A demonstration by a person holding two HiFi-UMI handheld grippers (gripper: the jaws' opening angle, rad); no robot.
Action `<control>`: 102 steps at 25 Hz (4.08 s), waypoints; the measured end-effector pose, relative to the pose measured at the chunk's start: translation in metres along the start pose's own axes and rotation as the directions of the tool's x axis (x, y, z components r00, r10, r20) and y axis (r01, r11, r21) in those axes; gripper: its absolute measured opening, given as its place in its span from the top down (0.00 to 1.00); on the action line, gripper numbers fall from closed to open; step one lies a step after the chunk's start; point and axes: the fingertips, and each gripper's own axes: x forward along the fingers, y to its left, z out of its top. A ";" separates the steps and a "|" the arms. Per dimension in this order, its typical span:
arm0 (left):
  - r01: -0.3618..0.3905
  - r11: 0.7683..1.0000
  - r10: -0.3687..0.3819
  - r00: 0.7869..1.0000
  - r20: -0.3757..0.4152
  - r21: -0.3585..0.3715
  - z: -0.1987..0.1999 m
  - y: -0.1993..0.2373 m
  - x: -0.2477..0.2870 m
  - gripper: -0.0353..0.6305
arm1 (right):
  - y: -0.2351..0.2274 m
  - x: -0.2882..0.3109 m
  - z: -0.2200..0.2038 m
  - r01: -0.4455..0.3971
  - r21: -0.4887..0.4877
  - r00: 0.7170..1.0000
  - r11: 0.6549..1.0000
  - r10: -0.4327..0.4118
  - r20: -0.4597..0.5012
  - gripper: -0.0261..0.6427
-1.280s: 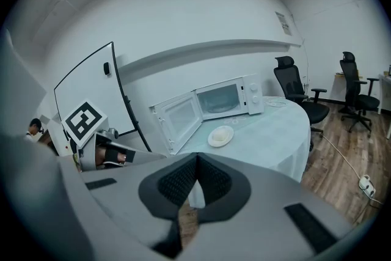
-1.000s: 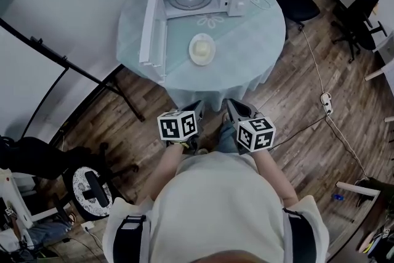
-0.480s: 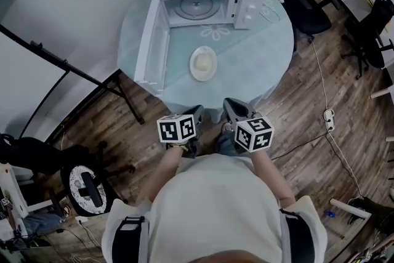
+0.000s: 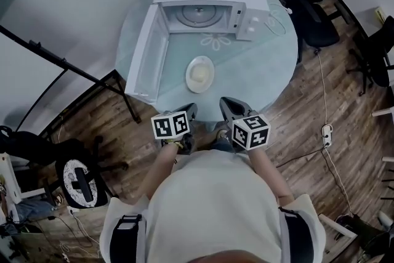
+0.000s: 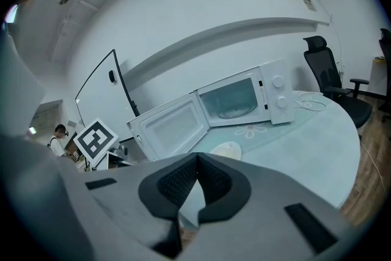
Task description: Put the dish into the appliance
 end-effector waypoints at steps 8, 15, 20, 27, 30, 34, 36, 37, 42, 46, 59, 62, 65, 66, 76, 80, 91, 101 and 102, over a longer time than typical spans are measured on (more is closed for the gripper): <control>-0.080 0.994 0.083 0.996 0.035 -0.080 0.015 0.010 0.031 0.93 | -0.033 0.013 0.023 -0.058 -0.051 0.998 0.997 0.057 -0.027 0.95; -0.122 0.969 0.138 0.989 0.061 -0.217 0.017 0.022 0.052 0.93 | -0.050 0.026 0.038 -0.124 -0.096 0.991 0.988 0.119 -0.053 0.95; -0.122 0.933 0.161 0.983 0.090 -0.338 0.019 0.032 0.064 0.93 | -0.065 0.031 0.045 -0.157 -0.118 0.986 0.980 0.149 -0.072 0.95; -0.142 0.891 0.213 0.969 0.122 -0.431 0.019 0.048 0.074 0.93 | -0.080 0.037 0.048 -0.198 -0.131 0.977 0.972 0.185 -0.101 0.95; -0.123 0.857 0.219 0.966 0.137 -0.501 0.018 0.054 0.077 0.93 | -0.082 0.040 0.045 -0.211 -0.124 0.974 0.970 0.197 -0.116 0.95; -0.041 0.766 0.203 0.962 0.181 -0.642 0.017 0.066 0.077 0.93 | -0.078 0.043 0.039 -0.231 -0.125 0.967 0.965 0.214 -0.137 0.95; -0.012 0.736 0.201 0.958 0.202 -0.677 0.018 0.073 0.078 0.93 | -0.075 0.044 0.037 -0.237 -0.137 0.965 0.962 0.217 -0.143 0.95; -0.008 0.729 0.205 0.957 0.207 -0.684 0.019 0.077 0.078 0.93 | -0.074 0.045 0.037 -0.239 -0.144 0.965 0.960 0.218 -0.145 0.95; 0.019 0.699 0.177 0.964 0.200 -0.714 0.015 0.080 0.084 0.86 | -0.076 0.048 0.038 -0.227 -0.147 0.968 0.963 0.207 -0.141 0.95; 0.012 0.677 0.173 0.969 0.176 -0.736 0.008 0.083 0.088 0.80 | -0.076 0.050 0.044 -0.220 -0.143 0.971 0.965 0.203 -0.127 0.95; 0.083 0.612 0.126 0.972 0.201 -0.786 0.012 0.086 0.109 0.78 | -0.091 0.050 0.042 -0.175 -0.133 0.980 0.976 0.159 -0.123 0.95; 0.083 0.611 0.126 0.971 0.201 -0.787 0.013 0.086 0.110 0.78 | -0.094 0.050 0.043 -0.168 -0.134 0.981 0.977 0.152 -0.121 0.95; 0.077 0.606 0.130 0.972 0.195 -0.791 0.013 0.087 0.111 0.78 | -0.096 0.052 0.044 -0.164 -0.136 0.982 0.977 0.148 -0.120 0.95; 0.069 0.605 0.136 0.973 0.188 -0.794 0.012 0.087 0.111 0.78 | -0.096 0.052 0.044 -0.163 -0.137 0.982 0.977 0.147 -0.119 0.95; 0.079 0.589 0.127 0.974 0.189 -0.804 0.005 0.081 0.109 0.89 | -0.097 0.053 0.046 -0.161 -0.148 0.983 0.976 0.144 -0.117 0.95; 0.135 0.626 0.102 0.962 0.253 -0.768 0.015 0.076 0.103 0.91 | -0.096 0.052 0.046 -0.162 -0.152 0.982 0.975 0.144 -0.119 0.95; 0.231 0.639 0.070 0.932 0.355 -0.734 0.031 0.068 0.091 0.91 | -0.093 0.049 0.043 -0.167 -0.156 0.981 0.974 0.149 -0.120 0.95; 0.310 0.625 0.040 0.904 0.426 -0.717 0.059 0.063 0.095 0.91 | -0.099 0.050 0.043 -0.157 -0.153 0.983 0.976 0.140 -0.121 0.95; 0.316 0.626 0.035 0.902 0.431 -0.713 0.064 0.062 0.097 0.91 | -0.100 0.051 0.043 -0.155 -0.152 0.983 0.976 0.138 -0.121 0.95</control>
